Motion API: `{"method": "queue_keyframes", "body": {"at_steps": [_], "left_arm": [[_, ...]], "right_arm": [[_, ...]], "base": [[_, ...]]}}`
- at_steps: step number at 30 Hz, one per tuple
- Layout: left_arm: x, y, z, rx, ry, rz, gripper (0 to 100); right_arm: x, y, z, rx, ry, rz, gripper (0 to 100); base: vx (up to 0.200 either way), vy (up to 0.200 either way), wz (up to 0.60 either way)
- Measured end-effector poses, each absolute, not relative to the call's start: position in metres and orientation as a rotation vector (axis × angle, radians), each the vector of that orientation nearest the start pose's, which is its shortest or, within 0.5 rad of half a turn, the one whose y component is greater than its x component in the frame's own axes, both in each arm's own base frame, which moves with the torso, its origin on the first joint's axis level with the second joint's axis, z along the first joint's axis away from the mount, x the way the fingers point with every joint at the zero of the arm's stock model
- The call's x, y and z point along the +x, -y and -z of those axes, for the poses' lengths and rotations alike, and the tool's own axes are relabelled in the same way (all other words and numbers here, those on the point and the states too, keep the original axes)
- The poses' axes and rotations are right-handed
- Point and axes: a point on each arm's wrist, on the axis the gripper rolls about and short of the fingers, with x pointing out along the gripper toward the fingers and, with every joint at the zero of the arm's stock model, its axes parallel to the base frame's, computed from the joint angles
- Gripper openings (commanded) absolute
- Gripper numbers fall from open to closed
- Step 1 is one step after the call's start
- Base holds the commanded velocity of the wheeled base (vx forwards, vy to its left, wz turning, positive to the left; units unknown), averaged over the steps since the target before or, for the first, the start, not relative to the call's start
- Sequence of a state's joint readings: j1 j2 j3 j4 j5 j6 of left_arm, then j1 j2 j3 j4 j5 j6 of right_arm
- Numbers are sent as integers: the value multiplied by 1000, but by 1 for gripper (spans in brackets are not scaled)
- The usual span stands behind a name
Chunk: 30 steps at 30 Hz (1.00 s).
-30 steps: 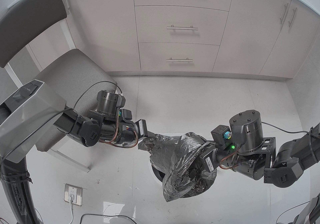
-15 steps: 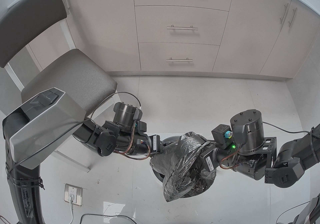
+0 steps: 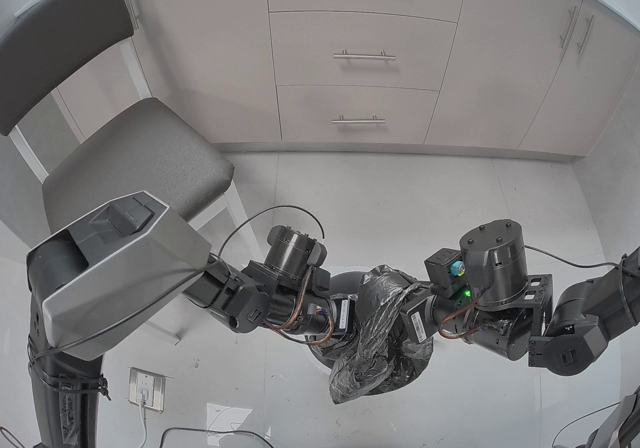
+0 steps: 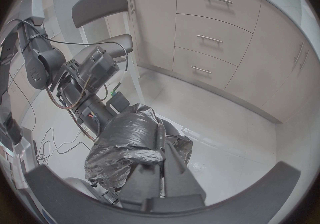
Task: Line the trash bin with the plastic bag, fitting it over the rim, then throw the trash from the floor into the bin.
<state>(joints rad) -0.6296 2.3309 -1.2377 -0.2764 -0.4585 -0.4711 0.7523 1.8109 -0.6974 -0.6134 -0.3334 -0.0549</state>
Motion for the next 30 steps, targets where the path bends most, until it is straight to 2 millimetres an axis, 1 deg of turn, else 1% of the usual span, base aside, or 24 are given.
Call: {"method": "queue_keyframes", "body": {"at_steps": [7,12,16,24,27,30], "left_arm": [[334,272,-19,-303,-1116,811,0],[332,281,-17,-276,-1129,831,0],[327,287,-12,-211,-1147,852,0],[325,298,-1,-91,-1120,751,0],[323,302,3,-78,-1125,749,0],[323,302,4,-81,-1129,745,0]], "right_arm": [[229,-203,-116,-290,-431,-414,0],[233,-205,-114,-265,-393,-412,0],[235,-207,-112,-237,-344,-412,0],[235,-206,-98,-256,-372,-409,0],[235,-205,-97,-259,-377,-408,0],[235,-205,-96,-260,-379,-408,0]], "base": [[0,0,0],[0,0,0],[0,0,0],[0,0,0],[0,0,0],[0,0,0]]}}
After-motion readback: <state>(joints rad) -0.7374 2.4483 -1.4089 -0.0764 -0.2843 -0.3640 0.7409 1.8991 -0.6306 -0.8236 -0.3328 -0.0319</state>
